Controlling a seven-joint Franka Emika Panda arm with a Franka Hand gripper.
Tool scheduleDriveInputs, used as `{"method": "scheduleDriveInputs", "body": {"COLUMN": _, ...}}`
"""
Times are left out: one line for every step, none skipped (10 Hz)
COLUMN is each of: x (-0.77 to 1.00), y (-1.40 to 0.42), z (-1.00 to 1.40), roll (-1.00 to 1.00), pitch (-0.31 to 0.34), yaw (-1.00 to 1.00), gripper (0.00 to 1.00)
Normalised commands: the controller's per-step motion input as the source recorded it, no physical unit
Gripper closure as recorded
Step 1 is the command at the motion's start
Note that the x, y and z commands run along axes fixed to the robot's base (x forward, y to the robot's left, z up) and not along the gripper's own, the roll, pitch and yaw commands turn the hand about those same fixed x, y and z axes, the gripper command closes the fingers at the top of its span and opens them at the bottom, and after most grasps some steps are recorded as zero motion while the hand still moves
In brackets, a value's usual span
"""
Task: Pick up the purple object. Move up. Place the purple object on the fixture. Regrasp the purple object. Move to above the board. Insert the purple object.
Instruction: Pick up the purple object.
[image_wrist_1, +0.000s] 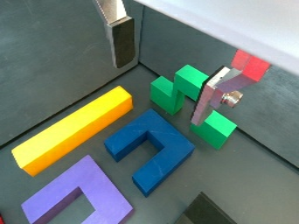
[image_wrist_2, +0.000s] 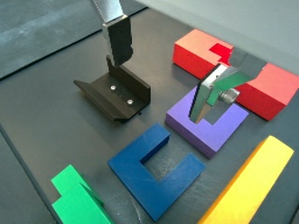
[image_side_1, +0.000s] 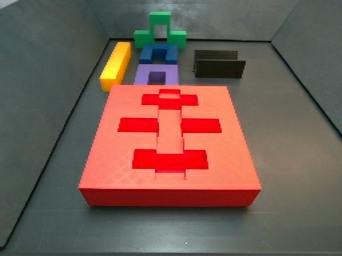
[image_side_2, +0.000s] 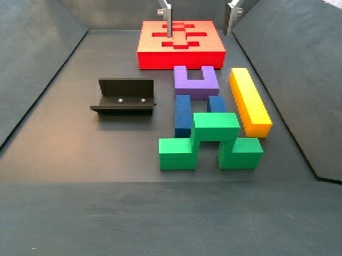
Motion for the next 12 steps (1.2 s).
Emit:
{"method": "scheduleDriveInputs", "body": {"x": -0.02, "y": 0.0, "z": -0.01, "roll": 0.01, "pitch": 0.0, "yaw": 0.0, "gripper": 0.0}}
{"method": "scheduleDriveInputs", "body": {"x": 0.27, "y": -0.51, "z": 0.13, "roll": 0.42, "pitch": 0.149, "yaw": -0.03, "gripper": 0.0}}
{"method": "scheduleDriveInputs", "body": {"x": 0.47, "y": -0.52, "z": 0.14, "roll": 0.44, "pitch": 0.17, "yaw": 0.0, "gripper": 0.0}}
{"method": "scheduleDriveInputs", "body": {"x": 0.33, "y": -0.7, "z": 0.01, "roll": 0.41, "pitch": 0.15, "yaw": 0.0, "gripper": 0.0}}
{"method": "scheduleDriveInputs", "body": {"x": 0.25, "y": -0.78, "z": 0.0, "roll": 0.39, "pitch": 0.099, "yaw": 0.0, "gripper": 0.0}}
{"method": "scheduleDriveInputs", "body": {"x": 0.21, "y": -0.85, "z": -0.07, "roll": 0.34, "pitch": 0.06, "yaw": 0.0, "gripper": 0.0}}
{"method": "scheduleDriveInputs", "body": {"x": 0.02, "y": -0.89, "z": -0.21, "roll": 0.29, "pitch": 0.004, "yaw": 0.0, "gripper": 0.0}}
{"method": "scheduleDriveInputs", "body": {"x": 0.0, "y": -0.84, "z": -0.29, "roll": 0.21, "pitch": 0.0, "yaw": 0.03, "gripper": 0.0}}
{"method": "scheduleDriveInputs", "body": {"x": -0.17, "y": -0.68, "z": -0.39, "roll": 0.1, "pitch": -0.056, "yaw": 0.01, "gripper": 0.0}}
{"method": "scheduleDriveInputs", "body": {"x": -0.23, "y": -0.37, "z": -0.23, "roll": 0.1, "pitch": -0.036, "yaw": 0.0, "gripper": 0.0}}
{"method": "scheduleDriveInputs", "body": {"x": 0.05, "y": 0.0, "z": 0.0, "roll": 0.0, "pitch": 0.01, "yaw": 0.0, "gripper": 0.0}}
{"method": "scheduleDriveInputs", "body": {"x": 0.0, "y": -0.11, "z": -0.23, "roll": -0.03, "pitch": -0.13, "yaw": -0.05, "gripper": 0.0}}
